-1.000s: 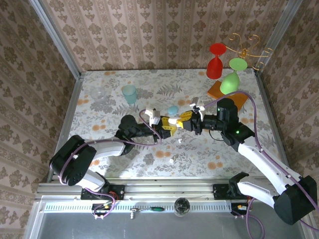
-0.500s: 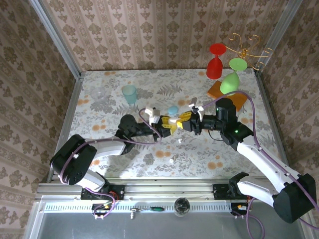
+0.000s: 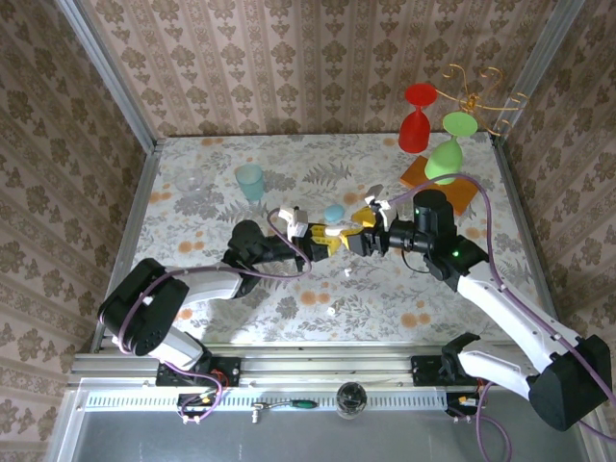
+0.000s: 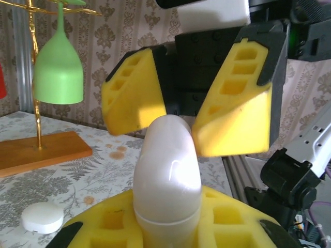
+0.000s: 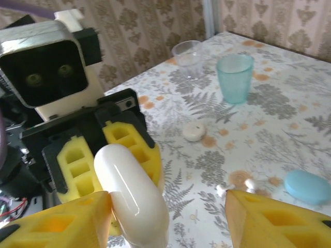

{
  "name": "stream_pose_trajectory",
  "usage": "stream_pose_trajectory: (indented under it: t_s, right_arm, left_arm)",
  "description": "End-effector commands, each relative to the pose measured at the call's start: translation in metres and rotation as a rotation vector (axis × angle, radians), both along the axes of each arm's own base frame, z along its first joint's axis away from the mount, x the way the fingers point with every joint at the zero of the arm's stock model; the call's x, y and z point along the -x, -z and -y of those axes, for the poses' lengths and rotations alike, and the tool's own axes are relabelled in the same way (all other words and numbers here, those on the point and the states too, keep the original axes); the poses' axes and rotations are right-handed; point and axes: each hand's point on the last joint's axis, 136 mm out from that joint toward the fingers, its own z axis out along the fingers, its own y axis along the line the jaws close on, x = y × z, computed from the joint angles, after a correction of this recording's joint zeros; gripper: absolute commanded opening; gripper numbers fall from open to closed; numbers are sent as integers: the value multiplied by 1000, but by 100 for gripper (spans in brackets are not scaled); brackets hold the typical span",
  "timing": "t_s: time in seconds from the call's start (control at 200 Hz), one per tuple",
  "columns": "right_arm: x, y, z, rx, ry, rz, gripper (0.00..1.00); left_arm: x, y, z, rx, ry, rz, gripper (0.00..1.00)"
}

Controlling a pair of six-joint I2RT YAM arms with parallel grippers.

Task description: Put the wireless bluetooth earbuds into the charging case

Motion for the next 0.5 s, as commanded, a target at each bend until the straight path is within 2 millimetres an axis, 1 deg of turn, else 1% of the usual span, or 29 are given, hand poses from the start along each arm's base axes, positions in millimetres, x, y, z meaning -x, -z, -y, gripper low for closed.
stream_pose_trajectory:
  t_s: [0.0,0.095,0.16,0.235,0.345,0.415,0.455,0.495]
  right_arm:
    - [-30,-12,24,35,210,4,62]
    - [-31,-19,25,-1,230,-3,66]
    - [-31,-21,25,-22,236,-12,74]
    - [-28,-24,25,-47,238,-31,80]
    - [-26,-24,33,-76,293,-60,85]
    - [-28,-15,44,-85,378,-120,86]
    - [-31,-6,52,-79,439,-173,86]
    - [-32,7,58,-55,483,-236,86]
  left_arm:
    - [11,-3,-1,14,41,110,0]
    - [10,3,-2,1,24,148,0]
    - [5,9,-4,-6,-17,164,0]
    - [-1,13,-10,-10,-51,178,0]
    - [-9,18,-21,-21,-97,198,0]
    - [-12,21,-28,-29,-117,207,0]
    - [-14,22,-32,-32,-132,211,0]
    - [-16,23,-37,-34,-145,217,0]
